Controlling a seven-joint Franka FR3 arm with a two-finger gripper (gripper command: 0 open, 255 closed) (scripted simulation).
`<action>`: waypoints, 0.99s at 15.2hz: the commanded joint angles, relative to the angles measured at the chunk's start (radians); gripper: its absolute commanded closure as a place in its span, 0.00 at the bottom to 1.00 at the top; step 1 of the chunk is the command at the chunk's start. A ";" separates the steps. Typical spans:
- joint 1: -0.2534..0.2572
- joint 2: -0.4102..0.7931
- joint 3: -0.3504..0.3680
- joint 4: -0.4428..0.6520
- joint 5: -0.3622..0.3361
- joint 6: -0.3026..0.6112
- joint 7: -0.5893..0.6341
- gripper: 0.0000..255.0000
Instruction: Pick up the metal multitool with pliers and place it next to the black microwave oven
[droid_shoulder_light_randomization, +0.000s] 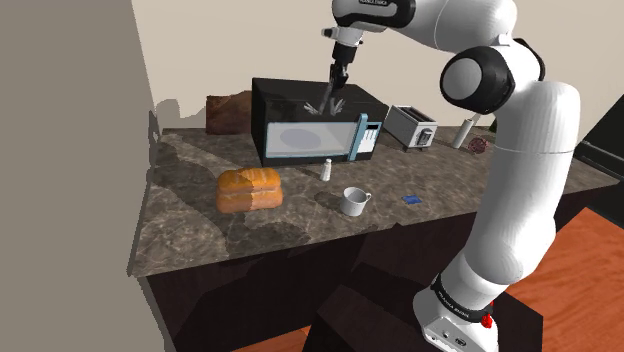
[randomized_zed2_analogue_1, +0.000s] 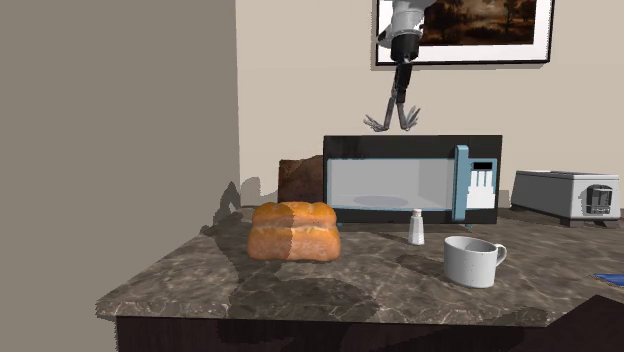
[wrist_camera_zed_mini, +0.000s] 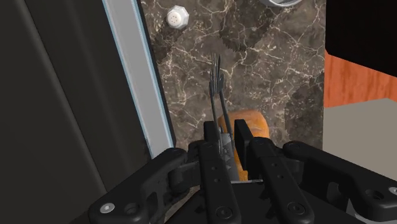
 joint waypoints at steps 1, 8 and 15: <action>0.002 -0.006 0.000 -0.037 -0.001 0.032 -0.002 1.00; 0.007 -0.018 0.001 -0.149 -0.001 0.132 -0.006 1.00; 0.009 -0.015 0.002 -0.239 0.001 0.224 -0.012 1.00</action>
